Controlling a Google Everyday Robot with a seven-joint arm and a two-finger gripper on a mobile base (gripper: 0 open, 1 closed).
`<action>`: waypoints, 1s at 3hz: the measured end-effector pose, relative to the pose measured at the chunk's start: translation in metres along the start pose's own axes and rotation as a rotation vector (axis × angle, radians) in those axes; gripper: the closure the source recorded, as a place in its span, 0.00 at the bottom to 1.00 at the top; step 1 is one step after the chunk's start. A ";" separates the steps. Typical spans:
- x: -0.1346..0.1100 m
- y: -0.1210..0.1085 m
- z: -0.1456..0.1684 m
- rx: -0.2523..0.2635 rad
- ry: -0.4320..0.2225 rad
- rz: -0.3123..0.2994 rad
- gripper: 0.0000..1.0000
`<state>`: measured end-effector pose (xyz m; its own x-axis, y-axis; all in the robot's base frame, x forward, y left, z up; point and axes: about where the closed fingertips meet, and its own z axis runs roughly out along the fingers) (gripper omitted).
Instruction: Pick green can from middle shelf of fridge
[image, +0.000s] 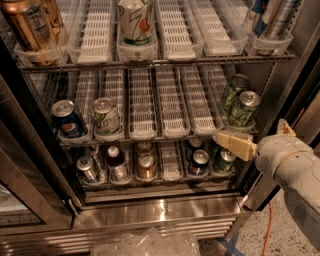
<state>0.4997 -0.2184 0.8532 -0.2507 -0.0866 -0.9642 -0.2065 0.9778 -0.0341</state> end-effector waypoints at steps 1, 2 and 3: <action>-0.013 0.003 -0.002 0.005 -0.028 -0.065 0.00; -0.013 0.003 -0.002 0.005 -0.028 -0.065 0.00; -0.014 0.003 -0.005 0.011 -0.015 -0.123 0.00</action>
Offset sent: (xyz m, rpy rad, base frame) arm 0.0313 0.0312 -0.0046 -0.0042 -0.0677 -0.0324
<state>0.4982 -0.2147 0.8676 -0.2093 -0.2036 -0.9564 -0.2246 0.9620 -0.1556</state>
